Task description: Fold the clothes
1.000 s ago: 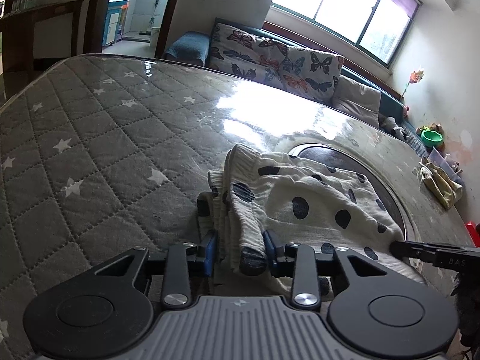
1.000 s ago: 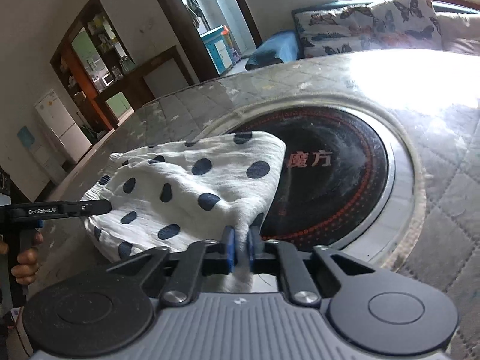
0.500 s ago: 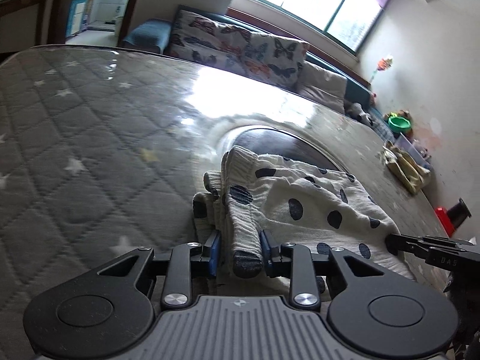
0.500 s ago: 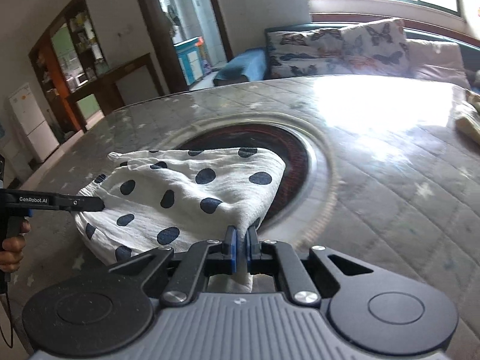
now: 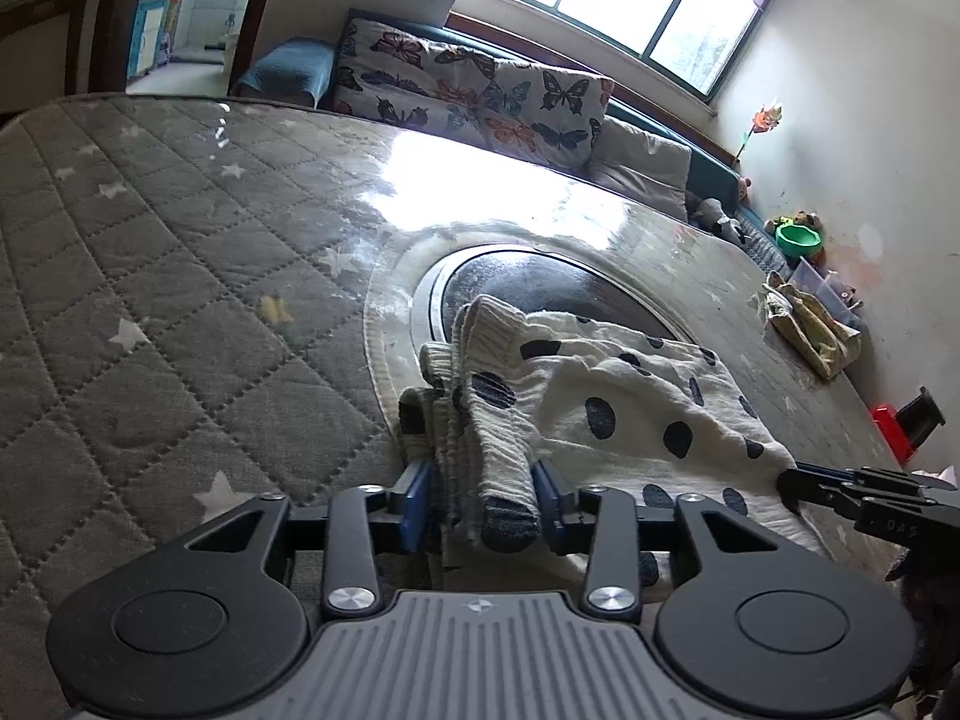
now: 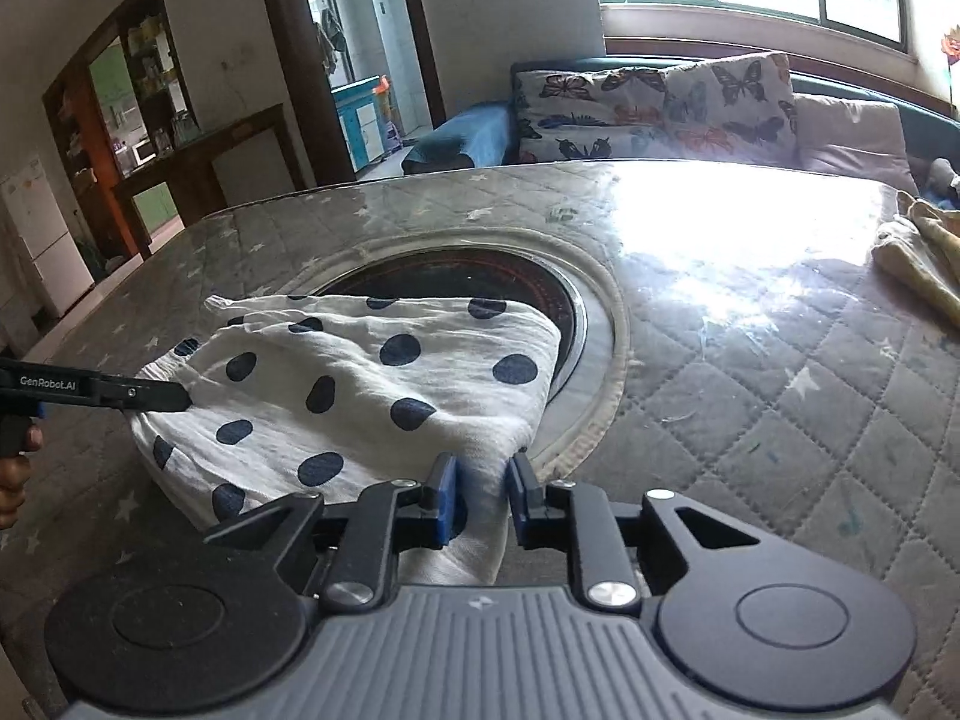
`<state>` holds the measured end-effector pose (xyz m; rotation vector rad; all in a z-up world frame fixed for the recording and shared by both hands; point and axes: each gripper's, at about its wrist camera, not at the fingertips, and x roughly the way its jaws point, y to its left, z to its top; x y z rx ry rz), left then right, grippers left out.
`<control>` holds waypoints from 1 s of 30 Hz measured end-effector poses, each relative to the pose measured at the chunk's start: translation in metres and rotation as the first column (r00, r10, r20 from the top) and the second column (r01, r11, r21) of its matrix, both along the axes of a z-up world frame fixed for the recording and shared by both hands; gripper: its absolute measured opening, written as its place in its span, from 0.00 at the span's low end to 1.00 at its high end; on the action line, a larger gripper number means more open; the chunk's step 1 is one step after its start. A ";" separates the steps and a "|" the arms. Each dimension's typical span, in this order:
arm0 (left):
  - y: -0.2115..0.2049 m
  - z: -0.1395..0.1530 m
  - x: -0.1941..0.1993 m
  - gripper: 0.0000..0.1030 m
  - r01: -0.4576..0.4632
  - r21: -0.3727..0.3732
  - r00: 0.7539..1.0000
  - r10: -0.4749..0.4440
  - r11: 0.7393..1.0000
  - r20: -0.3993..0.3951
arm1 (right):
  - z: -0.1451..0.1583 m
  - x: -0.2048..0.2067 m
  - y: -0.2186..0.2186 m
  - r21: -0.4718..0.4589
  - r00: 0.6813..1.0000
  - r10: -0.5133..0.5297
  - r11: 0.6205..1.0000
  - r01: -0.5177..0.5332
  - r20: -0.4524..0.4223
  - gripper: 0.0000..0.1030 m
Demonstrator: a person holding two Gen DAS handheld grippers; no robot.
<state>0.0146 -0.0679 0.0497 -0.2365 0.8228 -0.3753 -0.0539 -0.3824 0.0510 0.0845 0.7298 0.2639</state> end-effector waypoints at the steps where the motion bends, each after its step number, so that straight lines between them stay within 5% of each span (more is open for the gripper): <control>1: 0.000 0.001 -0.002 0.47 -0.003 0.009 1.000 0.003 1.000 0.009 | 0.000 -0.001 -0.001 -0.003 1.000 -0.009 1.000 0.009 0.008 0.28; 16: 0.004 0.009 -0.031 0.82 -0.109 0.154 0.985 0.086 0.982 0.151 | -0.015 -0.006 -0.070 -0.088 0.961 -0.256 0.960 0.265 0.109 0.57; 23: 0.011 0.007 -0.041 0.84 -0.150 0.181 0.973 0.114 0.972 0.199 | -0.035 0.003 -0.104 -0.099 0.922 -0.378 0.918 0.385 0.083 0.58; 30: 0.020 0.005 -0.045 0.87 -0.180 0.188 0.969 0.141 0.966 0.204 | -0.039 0.002 -0.109 -0.118 0.921 -0.375 0.915 0.386 0.101 0.67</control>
